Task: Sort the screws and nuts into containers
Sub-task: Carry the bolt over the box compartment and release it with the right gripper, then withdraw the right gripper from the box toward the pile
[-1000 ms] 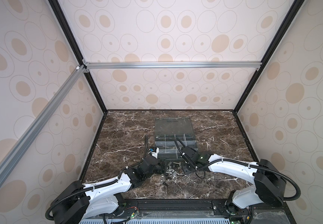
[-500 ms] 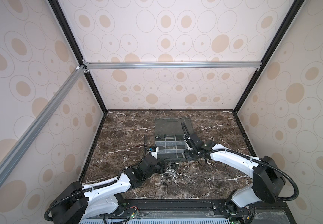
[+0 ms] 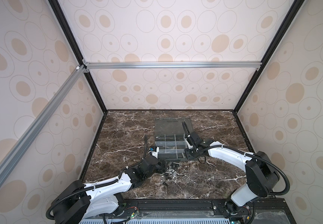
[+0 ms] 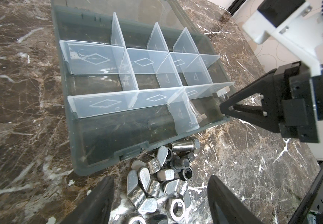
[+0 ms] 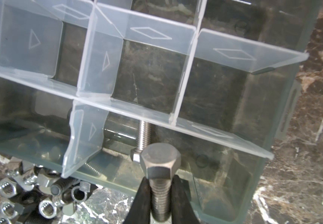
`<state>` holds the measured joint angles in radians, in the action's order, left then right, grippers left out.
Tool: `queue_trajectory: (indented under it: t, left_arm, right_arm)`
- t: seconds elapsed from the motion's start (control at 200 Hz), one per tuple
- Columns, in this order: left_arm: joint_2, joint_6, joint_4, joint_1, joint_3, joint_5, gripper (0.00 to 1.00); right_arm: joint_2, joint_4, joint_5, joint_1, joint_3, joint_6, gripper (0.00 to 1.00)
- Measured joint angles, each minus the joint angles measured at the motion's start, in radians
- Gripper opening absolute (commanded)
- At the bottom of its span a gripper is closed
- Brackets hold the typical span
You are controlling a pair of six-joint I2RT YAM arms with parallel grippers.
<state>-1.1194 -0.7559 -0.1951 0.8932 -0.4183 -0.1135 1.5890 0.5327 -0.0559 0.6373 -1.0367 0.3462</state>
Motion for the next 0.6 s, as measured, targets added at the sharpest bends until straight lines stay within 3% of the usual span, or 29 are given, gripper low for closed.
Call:
queue_trajectory:
  t: [0.165,0.6]
  left_arm:
    - [-0.003,0.0,-0.004,0.0,-0.004,0.0,0.76]
    - [-0.003,0.001,-0.006,0.0,-0.013,0.014,0.76]
  right_arm:
    - [0.008,-0.002,0.0,-0.001,-0.025,-0.001,0.42]
    - [-0.069,0.007,0.014,-0.003,-0.01,0.013,0.45]
